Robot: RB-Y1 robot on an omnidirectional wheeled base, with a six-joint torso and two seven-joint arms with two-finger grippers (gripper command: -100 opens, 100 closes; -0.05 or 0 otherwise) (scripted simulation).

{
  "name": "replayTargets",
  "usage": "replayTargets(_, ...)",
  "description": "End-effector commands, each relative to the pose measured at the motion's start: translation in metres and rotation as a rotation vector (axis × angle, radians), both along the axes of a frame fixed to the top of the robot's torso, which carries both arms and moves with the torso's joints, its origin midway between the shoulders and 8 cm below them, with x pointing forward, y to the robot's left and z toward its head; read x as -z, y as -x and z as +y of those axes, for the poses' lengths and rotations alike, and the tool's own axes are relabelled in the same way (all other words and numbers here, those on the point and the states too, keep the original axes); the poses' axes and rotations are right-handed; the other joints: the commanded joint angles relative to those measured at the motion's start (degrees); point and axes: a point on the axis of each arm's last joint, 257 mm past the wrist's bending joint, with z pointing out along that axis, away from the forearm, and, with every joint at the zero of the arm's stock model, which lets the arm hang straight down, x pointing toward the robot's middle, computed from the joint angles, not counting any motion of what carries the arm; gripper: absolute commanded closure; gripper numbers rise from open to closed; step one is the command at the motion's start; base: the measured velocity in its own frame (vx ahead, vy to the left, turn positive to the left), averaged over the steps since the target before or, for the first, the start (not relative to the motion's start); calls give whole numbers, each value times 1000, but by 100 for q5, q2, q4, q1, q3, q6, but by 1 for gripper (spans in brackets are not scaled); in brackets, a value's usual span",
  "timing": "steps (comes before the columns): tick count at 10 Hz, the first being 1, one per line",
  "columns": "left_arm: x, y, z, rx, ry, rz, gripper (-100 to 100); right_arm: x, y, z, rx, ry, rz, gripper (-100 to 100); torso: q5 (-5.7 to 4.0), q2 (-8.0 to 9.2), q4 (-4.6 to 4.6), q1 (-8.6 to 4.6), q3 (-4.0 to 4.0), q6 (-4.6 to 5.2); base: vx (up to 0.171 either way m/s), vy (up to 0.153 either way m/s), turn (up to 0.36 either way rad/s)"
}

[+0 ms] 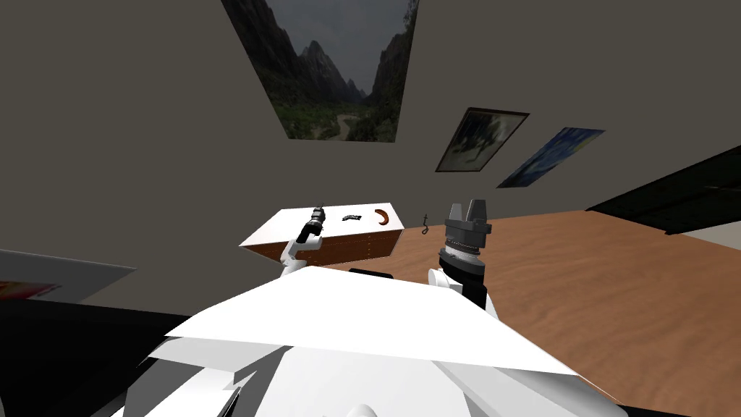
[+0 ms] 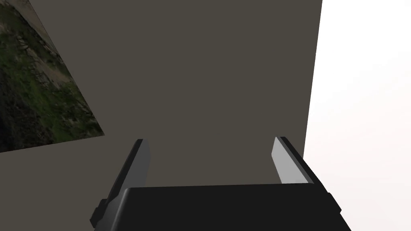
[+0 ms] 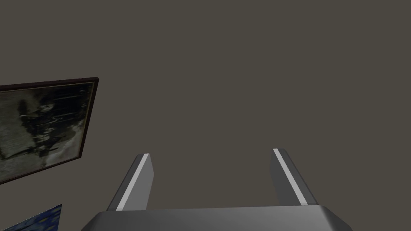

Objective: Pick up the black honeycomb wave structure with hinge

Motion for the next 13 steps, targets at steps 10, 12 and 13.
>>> replayTargets(10,111,-30,-1,-40,191,293,-100,0,0,0,0,0,0,0,-1,-9,-3,-7,-6,-1,21,20,-78)
replayTargets(12,127,-32,-4,-42,214,334,-100,0,0,0,0,0,0,0,-1,-20,-5,-5,-12,-2,45,18,-72)
replayTargets(13,139,-33,-8,-42,236,371,-100,0,0,0,0,0,0,0,-1,-14,-4,-4,-9,-4,32,11,-59)
